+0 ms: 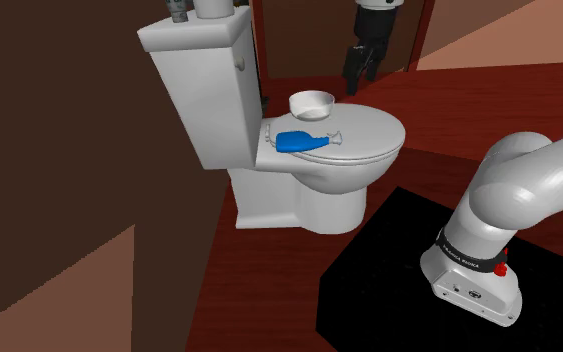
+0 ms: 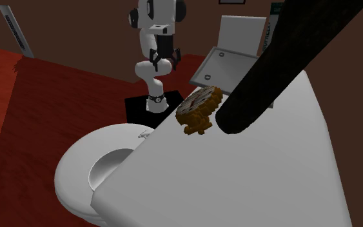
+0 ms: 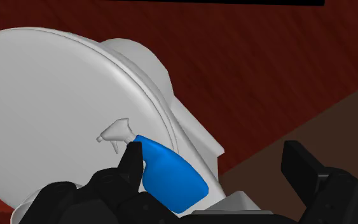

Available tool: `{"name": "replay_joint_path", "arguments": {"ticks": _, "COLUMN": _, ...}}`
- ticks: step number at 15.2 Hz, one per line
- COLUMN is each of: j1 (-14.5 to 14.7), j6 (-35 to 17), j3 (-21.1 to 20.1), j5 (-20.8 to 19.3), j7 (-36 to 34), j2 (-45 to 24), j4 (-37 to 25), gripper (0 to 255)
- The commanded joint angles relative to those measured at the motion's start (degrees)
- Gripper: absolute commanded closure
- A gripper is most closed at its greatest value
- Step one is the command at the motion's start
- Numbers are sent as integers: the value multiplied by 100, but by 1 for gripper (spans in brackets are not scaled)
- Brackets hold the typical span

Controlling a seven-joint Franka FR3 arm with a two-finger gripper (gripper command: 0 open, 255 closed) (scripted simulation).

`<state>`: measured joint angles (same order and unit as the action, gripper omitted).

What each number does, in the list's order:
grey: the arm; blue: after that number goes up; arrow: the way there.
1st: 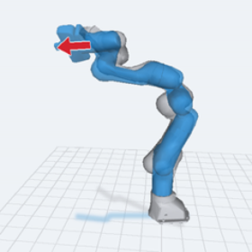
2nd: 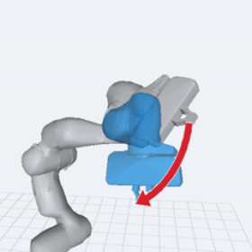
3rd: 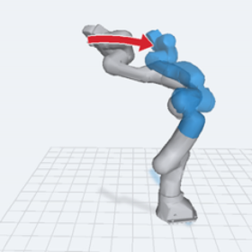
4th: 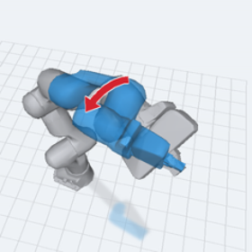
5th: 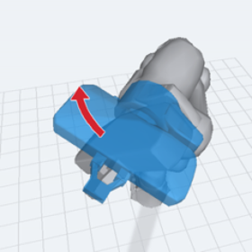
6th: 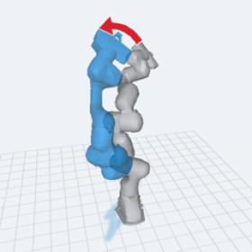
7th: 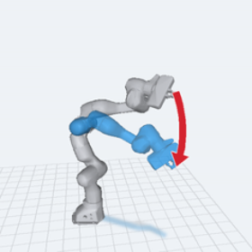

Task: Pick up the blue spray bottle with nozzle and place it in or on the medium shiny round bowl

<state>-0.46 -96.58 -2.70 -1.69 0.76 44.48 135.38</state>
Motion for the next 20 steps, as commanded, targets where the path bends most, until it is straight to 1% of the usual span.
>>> {"name": "replay_joint_path", "arguments": {"ticks": 1, "j1": 0, "j6": 0, "j3": 0, "j5": 0, "j7": 0, "j2": 0, "j4": 0, "gripper": 0}}
{"name": "replay_joint_path", "arguments": {"ticks": 6, "j1": 46, "j6": -896, "j3": 325, "j5": -214, "j7": 701, "j2": -651, "j4": 297, "gripper": 0}}
{"name": "replay_joint_path", "arguments": {"ticks": 10, "j1": 84, "j6": -1604, "j3": 566, "j5": -348, "j7": 1245, "j2": -1316, "j4": 378, "gripper": 0}}
{"name": "replay_joint_path", "arguments": {"ticks": 15, "j1": 137, "j6": -2440, "j3": 828, "j5": -441, "j7": 1919, "j2": -2292, "j4": 284, "gripper": 0}}
{"name": "replay_joint_path", "arguments": {"ticks": 20, "j1": 194, "j6": -3173, "j3": 1030, "j5": -425, "j7": 2603, "j2": -3374, "j4": -17, "gripper": 0}}
